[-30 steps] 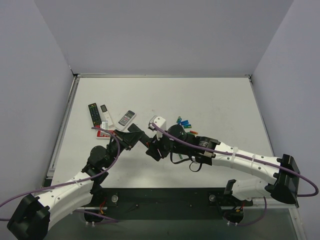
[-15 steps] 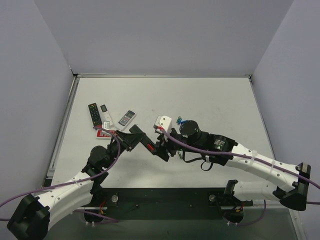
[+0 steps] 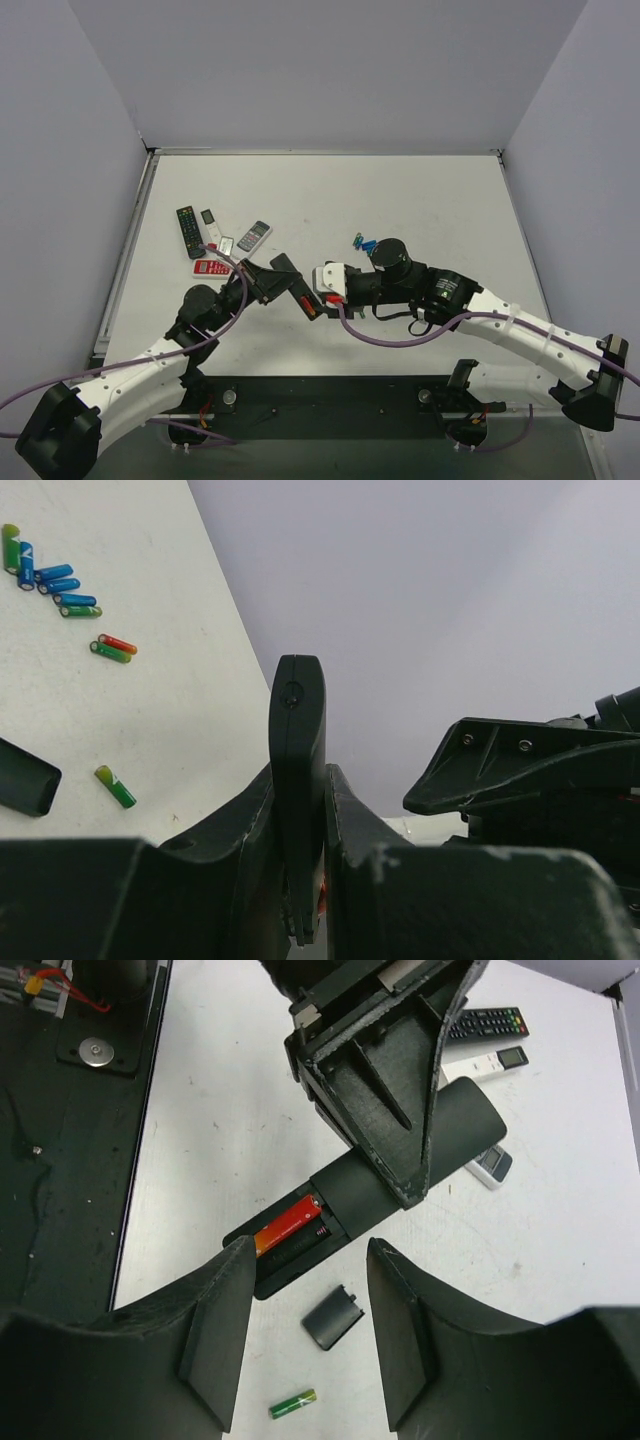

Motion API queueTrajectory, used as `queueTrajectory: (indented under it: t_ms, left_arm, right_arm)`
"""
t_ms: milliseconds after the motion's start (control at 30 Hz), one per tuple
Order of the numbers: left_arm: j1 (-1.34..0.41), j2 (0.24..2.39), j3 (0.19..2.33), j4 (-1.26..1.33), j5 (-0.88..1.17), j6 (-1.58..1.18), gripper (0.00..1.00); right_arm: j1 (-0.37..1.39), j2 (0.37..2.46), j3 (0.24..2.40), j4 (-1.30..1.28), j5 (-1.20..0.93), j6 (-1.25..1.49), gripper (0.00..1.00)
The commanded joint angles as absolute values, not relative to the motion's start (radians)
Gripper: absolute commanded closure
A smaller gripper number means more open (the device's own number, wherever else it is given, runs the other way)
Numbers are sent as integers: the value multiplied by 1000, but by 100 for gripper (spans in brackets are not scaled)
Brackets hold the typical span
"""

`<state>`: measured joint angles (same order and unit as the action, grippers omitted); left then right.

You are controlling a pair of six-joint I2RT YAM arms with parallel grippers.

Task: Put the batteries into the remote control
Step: Load the battery into the remote control.

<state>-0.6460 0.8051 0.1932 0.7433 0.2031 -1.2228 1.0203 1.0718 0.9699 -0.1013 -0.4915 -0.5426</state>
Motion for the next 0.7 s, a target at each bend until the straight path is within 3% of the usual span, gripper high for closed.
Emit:
queueTrajectory:
  t_ms: [0,667]
  left_arm:
    - [-641,815,267,767,285,-1224,100]
    - [-643,825,307,726,344,-1220,100]
  right_arm:
    - [1006,1081,963,-60,-627,-696,57]
    - [1005,1158,1005,-90,-655,-772,64]
